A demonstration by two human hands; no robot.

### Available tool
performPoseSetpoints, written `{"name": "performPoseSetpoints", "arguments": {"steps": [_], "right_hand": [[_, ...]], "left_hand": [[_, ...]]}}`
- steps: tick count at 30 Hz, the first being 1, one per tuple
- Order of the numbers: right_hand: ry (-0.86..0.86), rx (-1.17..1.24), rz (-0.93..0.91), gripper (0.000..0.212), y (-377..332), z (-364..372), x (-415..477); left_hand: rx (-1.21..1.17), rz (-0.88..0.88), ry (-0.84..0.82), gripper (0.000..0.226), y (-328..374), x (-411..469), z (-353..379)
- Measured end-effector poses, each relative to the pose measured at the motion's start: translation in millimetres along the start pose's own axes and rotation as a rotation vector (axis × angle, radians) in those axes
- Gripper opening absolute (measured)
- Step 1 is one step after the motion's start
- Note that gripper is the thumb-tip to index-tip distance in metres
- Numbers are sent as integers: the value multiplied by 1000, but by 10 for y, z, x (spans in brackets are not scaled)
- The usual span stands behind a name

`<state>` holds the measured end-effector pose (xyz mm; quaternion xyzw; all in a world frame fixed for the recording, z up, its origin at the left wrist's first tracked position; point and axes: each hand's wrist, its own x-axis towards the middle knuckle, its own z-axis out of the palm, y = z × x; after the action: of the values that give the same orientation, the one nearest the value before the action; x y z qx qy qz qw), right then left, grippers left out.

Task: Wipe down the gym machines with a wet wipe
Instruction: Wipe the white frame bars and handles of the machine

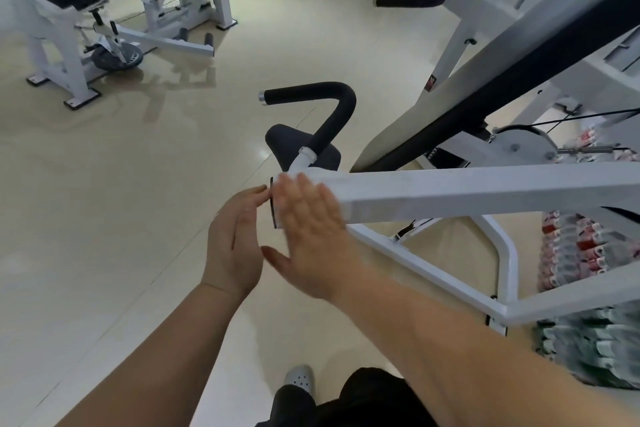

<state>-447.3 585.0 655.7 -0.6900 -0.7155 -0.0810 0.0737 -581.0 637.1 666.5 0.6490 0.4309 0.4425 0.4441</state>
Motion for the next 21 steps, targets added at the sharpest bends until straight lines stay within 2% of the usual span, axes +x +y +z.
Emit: {"name": "performPoseSetpoints", "arguments": {"steps": [2, 5, 9, 12, 18, 21], "right_hand": [[-21, -55, -89, 81, -129, -12, 108], [19, -49, -141, 76, 55, -16, 99], [166, -59, 115, 78, 594, 28, -299], [150, -83, 223, 85, 693, 16, -474], [131, -32, 37, 90, 398, 117, -324], [178, -8, 2, 86, 479, 145, -315]], "left_hand": [[29, -50, 41, 49, -16, 16, -47], [54, -126, 60, 58, -67, -2, -64], [45, -71, 7, 55, -49, -88, 42], [63, 11, -30, 49, -43, -89, 109], [218, 38, -74, 48, 66, -84, 160], [435, 73, -143, 55, 141, -80, 92]]}}
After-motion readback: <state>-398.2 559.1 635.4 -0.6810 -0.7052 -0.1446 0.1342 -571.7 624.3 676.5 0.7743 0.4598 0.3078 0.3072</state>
